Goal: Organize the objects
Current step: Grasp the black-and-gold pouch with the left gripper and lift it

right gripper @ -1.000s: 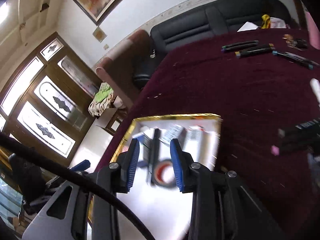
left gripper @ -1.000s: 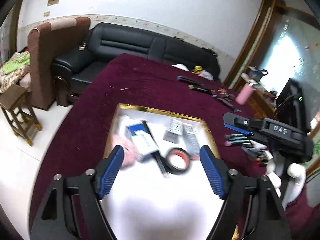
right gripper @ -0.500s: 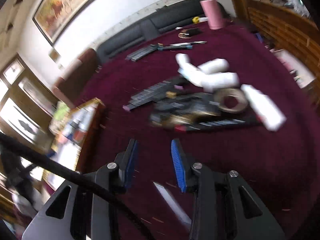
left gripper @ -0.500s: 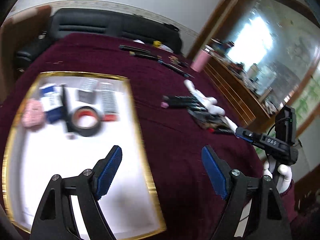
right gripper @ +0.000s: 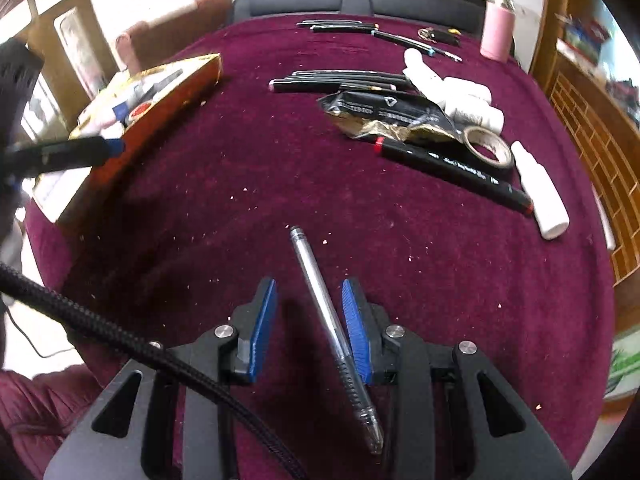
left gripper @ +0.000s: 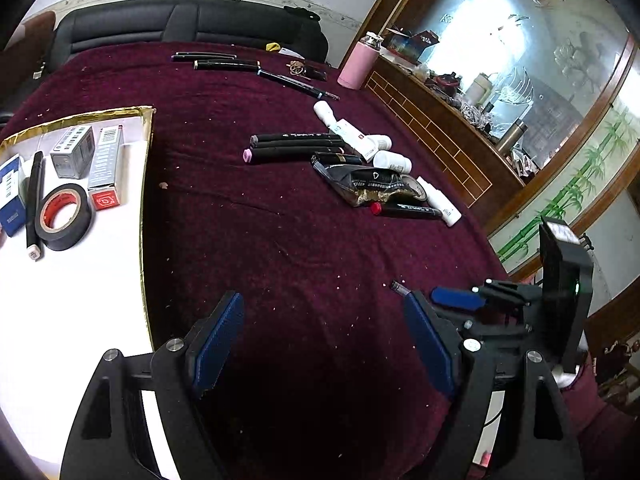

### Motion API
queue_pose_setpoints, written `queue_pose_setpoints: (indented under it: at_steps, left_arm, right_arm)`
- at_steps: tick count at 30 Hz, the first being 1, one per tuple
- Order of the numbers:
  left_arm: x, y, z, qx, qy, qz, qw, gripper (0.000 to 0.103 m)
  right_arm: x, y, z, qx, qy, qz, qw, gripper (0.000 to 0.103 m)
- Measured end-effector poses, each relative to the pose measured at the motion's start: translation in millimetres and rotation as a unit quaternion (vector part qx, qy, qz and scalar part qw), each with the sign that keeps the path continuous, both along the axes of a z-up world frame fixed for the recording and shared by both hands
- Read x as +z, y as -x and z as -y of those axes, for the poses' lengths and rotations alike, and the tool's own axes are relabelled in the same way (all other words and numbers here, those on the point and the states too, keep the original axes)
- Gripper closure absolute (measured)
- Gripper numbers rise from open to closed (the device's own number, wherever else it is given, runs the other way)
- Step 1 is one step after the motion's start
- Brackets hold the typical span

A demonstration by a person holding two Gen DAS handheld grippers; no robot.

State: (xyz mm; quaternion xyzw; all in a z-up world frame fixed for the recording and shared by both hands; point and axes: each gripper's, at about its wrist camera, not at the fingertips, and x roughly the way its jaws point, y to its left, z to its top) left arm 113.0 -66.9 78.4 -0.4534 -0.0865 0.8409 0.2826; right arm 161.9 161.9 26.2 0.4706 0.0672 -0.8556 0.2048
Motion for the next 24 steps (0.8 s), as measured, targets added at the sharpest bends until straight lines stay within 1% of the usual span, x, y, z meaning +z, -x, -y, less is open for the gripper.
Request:
queue_pose_setpoints:
  at_steps: [2, 3, 6, 9, 10, 12, 14, 16, 17, 18, 19, 20, 21, 22, 23, 24]
  left_arm:
    - [2, 2, -3, -0.01, -0.013, 0.0, 0.9999, 0.026]
    - [1, 4, -5, -0.016, -0.018, 0.002, 0.9997, 0.026]
    - [0, 11, -14, -0.027, -0.02, 0.009, 0.9994, 0.026]
    - [-4, 17, -25, -0.029, -0.019, 0.019, 0.9992, 0.026]
    - [-4, 17, -25, -0.03, -0.021, 0.02, 0.9991, 0.026]
    - [-5, 15, -24, -0.026, -0.024, 0.022, 0.9991, 0.026]
    - [-7, 13, -15, -0.013, -0.03, 0.025, 0.9991, 0.026]
    - [-9, 14, -6, 0.0, -0.033, 0.028, 0.9991, 0.026]
    - [-9, 13, 3, 0.012, -0.034, 0.028, 0.9989, 0.026]
    - [-10, 13, 8, 0.018, -0.035, 0.028, 0.9988, 0.026]
    - [-10, 12, 15, 0.025, -0.037, 0.028, 0.9986, 0.026]
    - [-10, 12, 22, 0.033, -0.038, 0.028, 0.9983, 0.026]
    - [-10, 11, 28, 0.04, -0.04, 0.027, 0.998, 0.026]
    - [-10, 11, 31, 0.043, -0.042, 0.027, 0.9978, 0.026]
    - [-11, 11, 36, 0.047, -0.044, 0.028, 0.9975, 0.026]
    - [-11, 10, 39, 0.05, -0.046, 0.028, 0.9973, 0.026]
  right_arm:
    - [4, 4, -9, -0.008, 0.017, -0.003, 1.0, 0.071]
    - [5, 9, -18, -0.023, 0.033, -0.004, 0.999, 0.071]
    - [17, 28, -40, -0.07, 0.059, -0.014, 0.996, 0.071]
    - [39, 67, -68, -0.127, 0.122, -0.033, 0.984, 0.07]
    - [44, 85, -77, -0.148, 0.142, -0.03, 0.978, 0.065]
    - [47, 116, -86, -0.169, 0.161, -0.016, 0.972, 0.064]
    - [44, 145, -77, -0.152, 0.165, 0.004, 0.975, 0.064]
    - [37, 164, -63, -0.152, 0.15, 0.015, 0.977, 0.064]
    - [31, 171, -56, -0.152, 0.145, 0.031, 0.977, 0.064]
    - [21, 179, -46, -0.146, 0.147, 0.063, 0.976, 0.062]
    - [15, 182, -39, -0.137, 0.153, 0.082, 0.975, 0.062]
    - [10, 180, -29, -0.116, 0.168, 0.098, 0.974, 0.062]
    - [10, 174, -18, -0.085, 0.194, 0.114, 0.971, 0.062]
    - [10, 168, -8, -0.055, 0.22, 0.134, 0.965, 0.062]
    - [11, 159, 2, -0.02, 0.249, 0.155, 0.956, 0.062]
    - [14, 150, 12, 0.009, 0.265, 0.164, 0.95, 0.062]
